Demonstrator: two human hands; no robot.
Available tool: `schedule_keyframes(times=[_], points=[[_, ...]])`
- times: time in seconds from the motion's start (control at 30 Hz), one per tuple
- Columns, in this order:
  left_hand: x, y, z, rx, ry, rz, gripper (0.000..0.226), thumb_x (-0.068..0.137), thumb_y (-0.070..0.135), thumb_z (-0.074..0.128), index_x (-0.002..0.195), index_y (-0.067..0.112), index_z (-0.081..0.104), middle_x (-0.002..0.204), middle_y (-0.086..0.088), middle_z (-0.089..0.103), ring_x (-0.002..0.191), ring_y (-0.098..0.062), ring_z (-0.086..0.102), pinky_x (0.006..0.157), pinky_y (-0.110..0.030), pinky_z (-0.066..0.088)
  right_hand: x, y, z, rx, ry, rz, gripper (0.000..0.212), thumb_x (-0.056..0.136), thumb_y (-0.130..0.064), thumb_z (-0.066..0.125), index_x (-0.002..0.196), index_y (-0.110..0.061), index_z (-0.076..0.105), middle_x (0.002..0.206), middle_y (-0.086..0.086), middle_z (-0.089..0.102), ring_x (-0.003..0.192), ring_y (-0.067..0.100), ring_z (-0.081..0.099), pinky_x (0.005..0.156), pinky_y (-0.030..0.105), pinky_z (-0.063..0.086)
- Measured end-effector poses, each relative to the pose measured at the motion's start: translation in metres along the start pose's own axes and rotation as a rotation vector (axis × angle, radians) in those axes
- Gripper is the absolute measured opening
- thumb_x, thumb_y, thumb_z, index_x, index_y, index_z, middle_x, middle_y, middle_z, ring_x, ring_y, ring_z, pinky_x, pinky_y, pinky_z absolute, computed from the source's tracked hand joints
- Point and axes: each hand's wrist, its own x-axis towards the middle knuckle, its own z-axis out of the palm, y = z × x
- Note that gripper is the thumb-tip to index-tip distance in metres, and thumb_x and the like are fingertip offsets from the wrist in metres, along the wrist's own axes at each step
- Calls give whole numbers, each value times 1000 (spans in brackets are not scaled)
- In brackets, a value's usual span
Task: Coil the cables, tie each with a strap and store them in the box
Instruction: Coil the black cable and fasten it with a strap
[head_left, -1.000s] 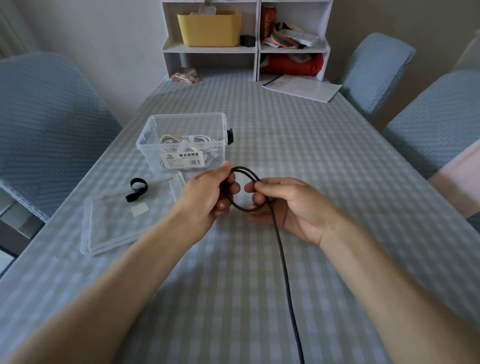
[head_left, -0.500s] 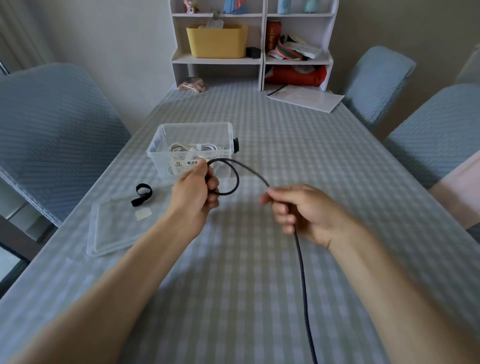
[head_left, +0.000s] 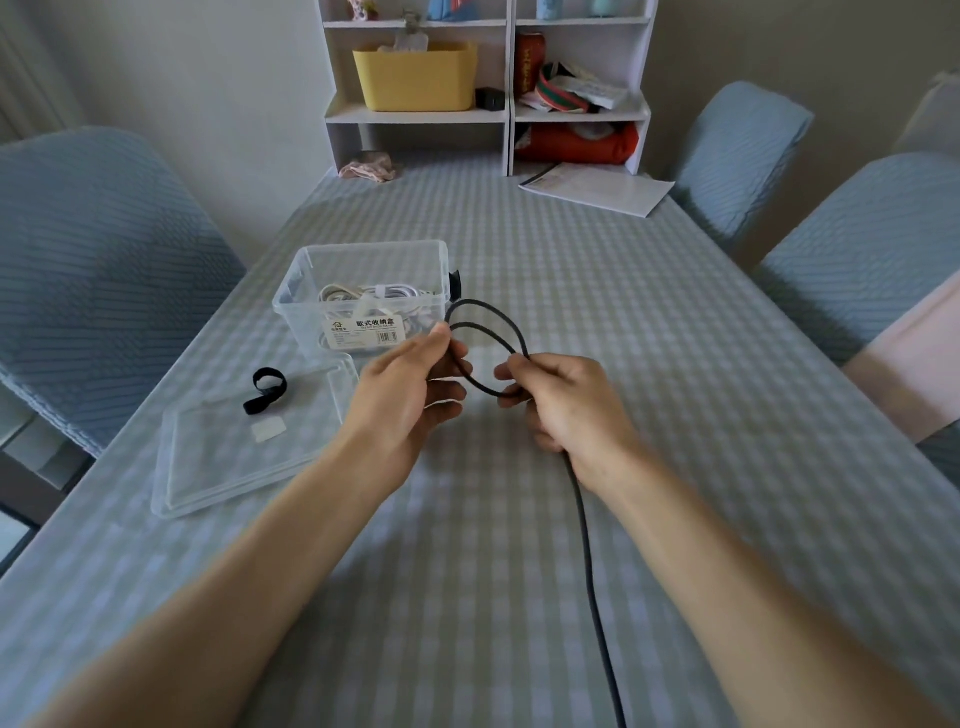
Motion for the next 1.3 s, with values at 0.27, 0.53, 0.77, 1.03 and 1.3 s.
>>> schedule_keyframes(times=[0.27,0.53,0.77,1.03,1.3], points=[[3,6,-3,-142,34,-98,34,105,27,43,88,9,66,71,-3,71,65,-17,69,68,-30,53,1,4,-4,-112,-33,-106,24,98,-26,58,82,-21,75,71,-3,73,39,8,32,39,18,26],[2,16,-14,203,-20,-111,29,97,15,43,95,3,69,80,-12,75,65,-24,69,60,-31,51,3,5,-9,-168,16,-155,24,99,-27,57,85,-20,75,57,-5,55,37,6,32,38,16,26],[-4,22,-8,375,-173,-106,33,100,35,52,96,9,72,66,-10,67,52,-21,58,53,-30,48,-1,5,-6,-378,-77,-392,22,99,-25,56,90,-17,75,68,13,63,50,13,43,48,23,30],[5,14,-11,-133,-104,-291,14,95,6,49,83,13,51,53,5,32,37,-6,18,34,-18,17,-3,2,-3,-246,-126,-193,18,94,-26,64,87,-15,75,75,2,70,46,5,47,47,16,35],[14,21,-30,-346,45,-140,31,93,5,41,67,20,37,49,8,24,36,-7,15,34,-19,13,-10,-12,-32,-39,-696,216,22,99,-12,52,87,-3,68,59,1,48,46,10,45,44,23,42]])
